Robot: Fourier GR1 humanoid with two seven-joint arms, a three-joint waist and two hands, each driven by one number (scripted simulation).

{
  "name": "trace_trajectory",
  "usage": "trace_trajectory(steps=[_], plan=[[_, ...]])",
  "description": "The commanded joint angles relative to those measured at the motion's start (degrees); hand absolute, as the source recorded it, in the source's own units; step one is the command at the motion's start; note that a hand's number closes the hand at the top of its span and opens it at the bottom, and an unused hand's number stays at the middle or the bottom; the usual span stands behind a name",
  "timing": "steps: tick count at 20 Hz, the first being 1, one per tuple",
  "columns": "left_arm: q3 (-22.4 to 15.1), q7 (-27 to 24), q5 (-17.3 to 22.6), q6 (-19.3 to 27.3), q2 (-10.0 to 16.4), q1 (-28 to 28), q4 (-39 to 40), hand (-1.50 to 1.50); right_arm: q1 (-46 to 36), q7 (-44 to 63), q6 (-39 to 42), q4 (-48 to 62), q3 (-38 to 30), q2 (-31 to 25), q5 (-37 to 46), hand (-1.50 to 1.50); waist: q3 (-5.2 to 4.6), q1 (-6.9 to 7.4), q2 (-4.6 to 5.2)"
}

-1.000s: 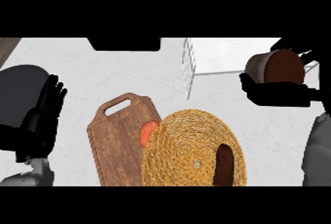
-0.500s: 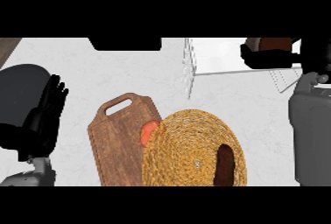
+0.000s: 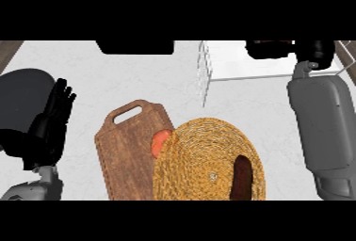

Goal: Pick the cupcake from the placemat and place it in the tiered shelf

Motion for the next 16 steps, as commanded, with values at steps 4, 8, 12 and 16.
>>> trace_trajectory(steps=[4,8,12,16], plan=[[-0.1,0.2,-0.3,0.0,-0.6,-1.1,1.3,0.00,-0.5,-4.6,-7.0,7.6,-4.6,2.1,-6.1,-1.50,0.01,-0.24,-0.05],[0.1,0.6,0.4,-1.0,-0.1,-0.2,-1.1,0.00,-8.1,-8.4,-5.0,20.2,-7.1,-2.4,-9.0,-1.50,0.02,0.26,0.06],[0.1,3.5,-0.3,-0.6,0.3,0.8,-4.0,0.00,-10.1,-11.4,-3.8,22.8,-8.7,-3.4,-12.8,-1.50,0.02,0.19,-0.01],[2.9,0.0,0.8,-1.1,1.0,-3.0,3.1,0.00,-11.3,-13.2,-3.0,20.0,-8.4,-3.3,-15.2,-1.50,-0.01,-0.44,-0.09]])
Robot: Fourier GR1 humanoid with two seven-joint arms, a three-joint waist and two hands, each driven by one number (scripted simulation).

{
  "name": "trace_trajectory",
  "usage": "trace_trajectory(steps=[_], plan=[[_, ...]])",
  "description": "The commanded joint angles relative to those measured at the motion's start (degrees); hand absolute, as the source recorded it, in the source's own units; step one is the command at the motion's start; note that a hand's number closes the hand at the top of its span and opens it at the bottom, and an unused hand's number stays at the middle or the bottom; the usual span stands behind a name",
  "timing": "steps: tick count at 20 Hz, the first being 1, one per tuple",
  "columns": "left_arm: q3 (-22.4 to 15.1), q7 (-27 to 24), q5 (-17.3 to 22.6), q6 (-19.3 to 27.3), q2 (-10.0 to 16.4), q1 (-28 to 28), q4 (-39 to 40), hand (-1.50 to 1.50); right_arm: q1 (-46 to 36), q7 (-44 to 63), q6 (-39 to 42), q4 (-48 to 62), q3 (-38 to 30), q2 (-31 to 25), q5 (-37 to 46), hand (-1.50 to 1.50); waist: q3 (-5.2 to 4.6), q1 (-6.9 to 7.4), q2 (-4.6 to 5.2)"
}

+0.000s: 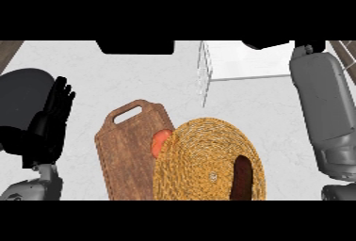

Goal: Pick the cupcake from the placemat and place it in the tiered shelf

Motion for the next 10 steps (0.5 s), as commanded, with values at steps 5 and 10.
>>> trace_trajectory(steps=[5,10], plan=[[-1.2,0.4,-1.0,0.4,-0.9,3.5,-3.6,0.00,0.7,-2.3,0.0,-7.3,-4.9,-1.6,-8.9,-1.50,0.00,-0.54,-0.44],[-0.8,-0.2,-0.6,-0.1,-1.0,2.7,-1.5,0.00,2.4,2.7,-1.9,-11.4,-5.7,-5.9,-8.7,-1.50,-0.02,-0.80,-0.35]])
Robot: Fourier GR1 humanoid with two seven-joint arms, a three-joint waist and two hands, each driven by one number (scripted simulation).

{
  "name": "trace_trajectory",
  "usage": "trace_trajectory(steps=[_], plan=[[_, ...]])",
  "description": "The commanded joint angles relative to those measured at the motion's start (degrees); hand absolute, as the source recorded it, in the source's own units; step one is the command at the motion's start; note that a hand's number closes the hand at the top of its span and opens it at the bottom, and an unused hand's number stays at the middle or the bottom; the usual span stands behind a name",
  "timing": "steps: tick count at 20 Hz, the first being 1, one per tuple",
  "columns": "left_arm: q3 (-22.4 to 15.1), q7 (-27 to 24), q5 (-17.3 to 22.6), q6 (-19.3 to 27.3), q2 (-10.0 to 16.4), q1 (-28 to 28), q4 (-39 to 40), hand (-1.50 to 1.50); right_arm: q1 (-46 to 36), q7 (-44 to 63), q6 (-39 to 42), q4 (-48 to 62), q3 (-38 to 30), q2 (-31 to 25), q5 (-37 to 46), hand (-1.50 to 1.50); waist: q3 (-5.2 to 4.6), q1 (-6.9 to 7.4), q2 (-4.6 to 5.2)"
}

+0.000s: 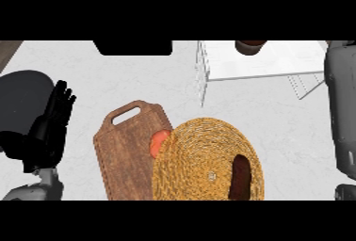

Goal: Pick the cupcake from the placemat and place it in the tiered shelf

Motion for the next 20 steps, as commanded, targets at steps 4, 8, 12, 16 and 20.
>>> trace_trajectory(steps=[4,8,12,16,20], plan=[[-0.4,2.2,-1.3,1.5,-0.4,1.2,-3.0,0.00,7.9,9.3,4.1,-10.6,-4.9,-6.0,-5.0,-1.50,0.03,-1.41,-0.46],[0.5,-1.7,-0.2,0.6,-1.0,2.8,-0.5,0.00,13.7,11.9,9.5,-18.0,-8.7,-11.8,-9.4,-1.50,0.00,-1.32,-0.28],[1.0,0.1,0.5,-0.5,0.1,0.2,-0.1,0.00,19.4,10.6,17.4,-19.6,-13.6,-17.5,-16.3,-1.50,0.03,-1.01,-0.10],[2.8,1.4,2.5,-1.9,1.6,-0.3,-1.3,0.00,25.9,6.2,20.9,-21.2,-17.4,-18.2,-22.2,-1.50,0.03,-0.48,-0.01],[-0.4,1.6,-2.2,1.8,-1.3,-0.9,-0.8,0.00,26.4,6.2,25.0,-18.8,-19.8,-23.5,-26.8,-1.50,0.03,-0.19,0.09]])
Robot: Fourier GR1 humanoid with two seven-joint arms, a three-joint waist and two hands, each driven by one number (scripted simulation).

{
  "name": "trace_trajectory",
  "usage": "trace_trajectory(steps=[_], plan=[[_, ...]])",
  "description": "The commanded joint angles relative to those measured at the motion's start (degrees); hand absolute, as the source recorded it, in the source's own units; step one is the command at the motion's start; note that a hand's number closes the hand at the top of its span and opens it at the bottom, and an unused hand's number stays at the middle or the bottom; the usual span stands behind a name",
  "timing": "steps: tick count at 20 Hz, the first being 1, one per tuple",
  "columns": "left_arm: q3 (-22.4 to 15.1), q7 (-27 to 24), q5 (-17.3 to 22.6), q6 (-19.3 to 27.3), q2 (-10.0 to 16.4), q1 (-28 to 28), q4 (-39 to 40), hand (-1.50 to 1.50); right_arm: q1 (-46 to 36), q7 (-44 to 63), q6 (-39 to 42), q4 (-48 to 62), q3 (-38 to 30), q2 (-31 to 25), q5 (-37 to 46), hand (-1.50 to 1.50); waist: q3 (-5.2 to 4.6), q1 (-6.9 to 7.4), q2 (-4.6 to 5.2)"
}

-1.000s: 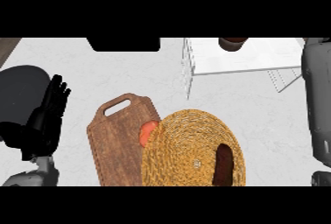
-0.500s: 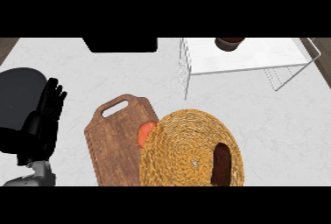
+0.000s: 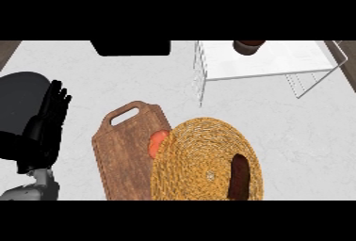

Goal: Pick the cupcake from the placemat and place it in the tiered shelf

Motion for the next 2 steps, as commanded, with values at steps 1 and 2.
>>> trace_trajectory(steps=[1,2], plan=[[-0.9,-1.6,-1.3,1.3,-1.7,-2.6,4.1,0.00,4.7,-1.6,5.8,0.1,-3.7,-3.9,-6.0,-1.50,-0.01,0.01,0.13],[0.2,-1.1,-0.3,0.0,-0.4,-0.3,1.4,0.00,5.0,-2.8,3.1,0.2,-3.1,-2.9,-6.0,-1.50,-0.01,0.44,0.12]])
